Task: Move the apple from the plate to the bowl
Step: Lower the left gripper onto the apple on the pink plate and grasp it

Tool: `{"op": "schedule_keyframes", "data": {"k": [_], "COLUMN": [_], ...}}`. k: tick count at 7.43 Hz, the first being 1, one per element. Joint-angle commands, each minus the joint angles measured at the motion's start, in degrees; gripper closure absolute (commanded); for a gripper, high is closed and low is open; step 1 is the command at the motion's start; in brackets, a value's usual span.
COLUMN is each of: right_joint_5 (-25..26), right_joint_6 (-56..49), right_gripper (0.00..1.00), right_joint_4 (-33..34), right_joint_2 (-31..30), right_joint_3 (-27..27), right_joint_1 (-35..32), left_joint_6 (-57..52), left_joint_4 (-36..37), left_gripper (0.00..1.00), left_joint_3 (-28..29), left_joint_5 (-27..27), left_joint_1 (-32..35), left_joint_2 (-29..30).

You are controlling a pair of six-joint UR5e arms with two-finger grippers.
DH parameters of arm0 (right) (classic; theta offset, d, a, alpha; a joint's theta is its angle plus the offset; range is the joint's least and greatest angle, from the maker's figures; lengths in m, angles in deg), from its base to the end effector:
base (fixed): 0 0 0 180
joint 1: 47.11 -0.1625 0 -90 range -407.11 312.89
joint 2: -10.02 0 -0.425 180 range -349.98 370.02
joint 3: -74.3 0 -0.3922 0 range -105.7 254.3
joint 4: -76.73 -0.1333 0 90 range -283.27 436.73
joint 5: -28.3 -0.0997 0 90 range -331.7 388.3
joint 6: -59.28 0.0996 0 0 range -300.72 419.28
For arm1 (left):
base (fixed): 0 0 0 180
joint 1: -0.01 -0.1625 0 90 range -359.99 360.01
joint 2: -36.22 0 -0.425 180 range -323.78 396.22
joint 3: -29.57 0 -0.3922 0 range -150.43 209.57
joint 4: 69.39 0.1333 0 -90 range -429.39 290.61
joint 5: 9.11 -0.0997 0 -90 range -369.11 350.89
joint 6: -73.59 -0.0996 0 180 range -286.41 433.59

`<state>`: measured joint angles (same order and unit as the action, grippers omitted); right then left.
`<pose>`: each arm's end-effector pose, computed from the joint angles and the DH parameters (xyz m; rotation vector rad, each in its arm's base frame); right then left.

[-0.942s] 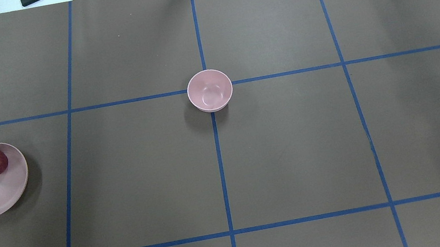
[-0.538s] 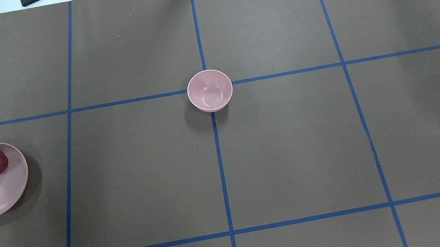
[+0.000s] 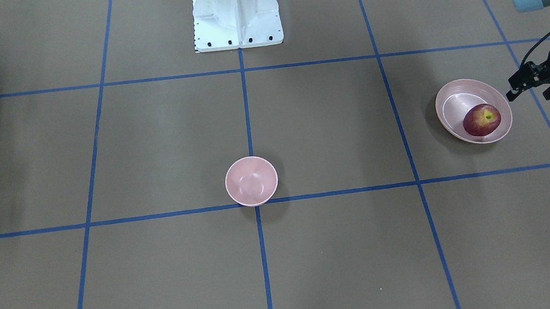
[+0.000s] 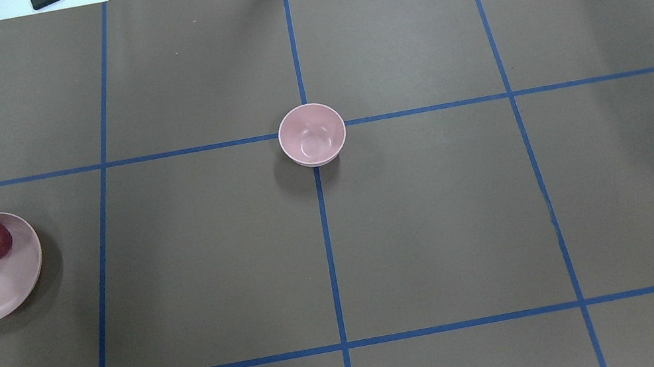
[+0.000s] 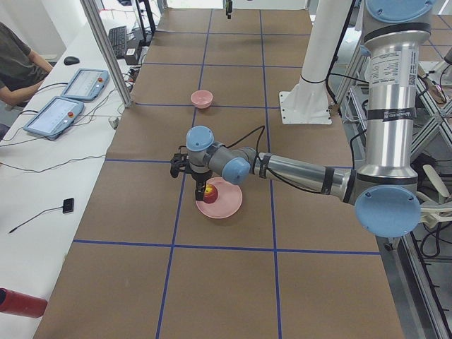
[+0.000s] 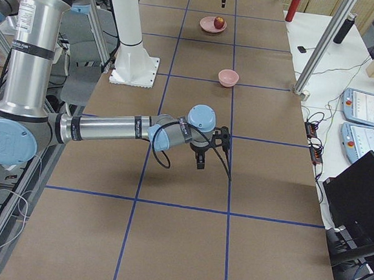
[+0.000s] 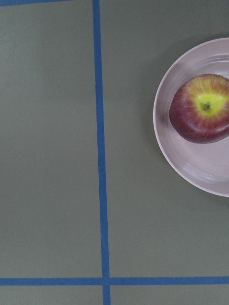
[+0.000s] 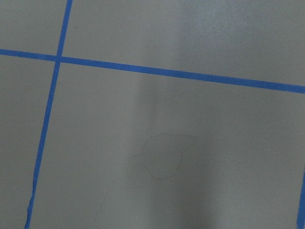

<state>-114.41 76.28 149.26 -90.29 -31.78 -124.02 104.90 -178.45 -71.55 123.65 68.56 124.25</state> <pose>-0.0446 -0.4307 0.5573 0.1280 -0.9727 -0.1238 0.1199 -0.4848 0.5422 0.0954 0.8619 0.0225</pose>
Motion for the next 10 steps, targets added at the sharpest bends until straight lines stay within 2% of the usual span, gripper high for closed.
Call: {"op": "schedule_keyframes", "data": {"k": [1,2,3,6,10], "right_joint_5": [0.0,0.0,-1.4,-1.4,-0.6], "right_joint_6": [0.0,-0.3,-0.2,0.1,-0.5], "right_gripper": [0.00,0.00,0.00,0.00,0.00], "right_joint_4": [-0.5,-0.4,-0.2,-0.4,-0.5], "right_joint_2": [-0.2,0.8,5.2,5.8,6.3], "right_joint_3": [-0.4,0.8,3.0,3.0,2.9], "right_joint_1": [-0.4,-0.3,-0.3,-0.3,-0.3], "left_joint_6": [0.1,0.2,0.2,0.2,4.7], "left_joint_4": [-0.1,-0.1,-0.2,-0.3,-0.6], "left_gripper": [0.02,0.02,0.02,0.02,0.02], "left_joint_3": [0.4,0.4,0.9,4.4,5.6], "left_joint_5": [-1.8,-4.8,-4.9,-4.8,-4.8], "left_joint_1": [-2.4,-4.6,-5.4,-6.5,-10.4], "left_joint_2": [0.6,1.2,1.4,3.1,4.3]}}
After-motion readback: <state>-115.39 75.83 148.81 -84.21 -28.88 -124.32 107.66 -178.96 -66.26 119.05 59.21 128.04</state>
